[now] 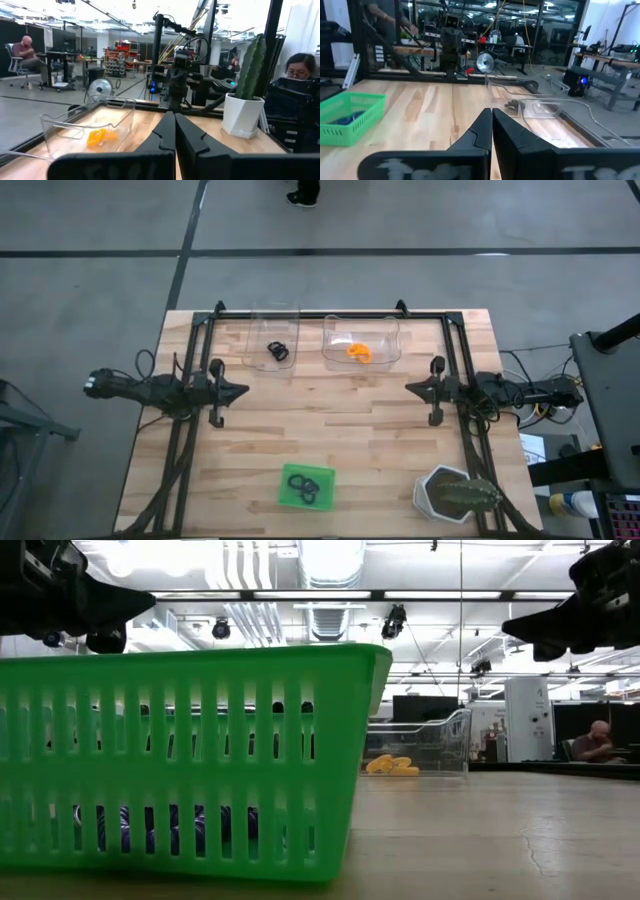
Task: Sort spring keychains
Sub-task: Return to Home Position
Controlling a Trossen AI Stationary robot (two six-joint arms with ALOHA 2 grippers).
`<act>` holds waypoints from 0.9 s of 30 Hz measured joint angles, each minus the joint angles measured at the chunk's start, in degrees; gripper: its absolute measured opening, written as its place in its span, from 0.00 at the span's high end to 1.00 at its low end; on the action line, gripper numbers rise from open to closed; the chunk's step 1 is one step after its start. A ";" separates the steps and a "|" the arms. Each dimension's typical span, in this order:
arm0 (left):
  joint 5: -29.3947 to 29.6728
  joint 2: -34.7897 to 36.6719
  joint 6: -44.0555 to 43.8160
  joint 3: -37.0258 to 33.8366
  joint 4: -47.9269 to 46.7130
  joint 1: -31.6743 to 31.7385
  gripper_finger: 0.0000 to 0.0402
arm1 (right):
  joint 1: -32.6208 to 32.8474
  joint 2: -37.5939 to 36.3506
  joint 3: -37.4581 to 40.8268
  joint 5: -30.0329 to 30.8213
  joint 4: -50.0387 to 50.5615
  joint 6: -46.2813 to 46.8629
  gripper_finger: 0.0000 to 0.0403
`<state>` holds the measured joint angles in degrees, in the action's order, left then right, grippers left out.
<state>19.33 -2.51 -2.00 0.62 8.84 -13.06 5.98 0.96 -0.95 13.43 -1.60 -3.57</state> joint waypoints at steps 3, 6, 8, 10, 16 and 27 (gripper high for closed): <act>0.02 -0.03 -0.04 0.00 0.01 0.00 1.00 | 0.00 -0.05 0.00 0.02 0.04 -1.40 0.98; 0.02 -0.05 -0.08 0.00 -0.02 0.00 1.00 | 0.00 -0.09 0.00 0.02 -0.01 -0.44 0.98; 0.02 -0.05 -0.14 0.00 -0.17 0.00 1.00 | 0.00 -0.08 0.00 0.01 0.02 0.66 0.98; 0.02 -0.08 -0.15 0.00 -0.44 0.00 1.00 | 0.00 -0.09 0.00 0.02 0.02 1.78 0.98; 0.02 -0.08 -0.15 0.00 -0.39 0.00 1.00 | 0.00 -0.07 0.00 0.02 0.02 3.44 0.98; 0.02 -0.08 -0.15 0.00 -0.39 0.00 1.00 | 0.00 -0.07 0.00 0.02 0.02 3.42 0.98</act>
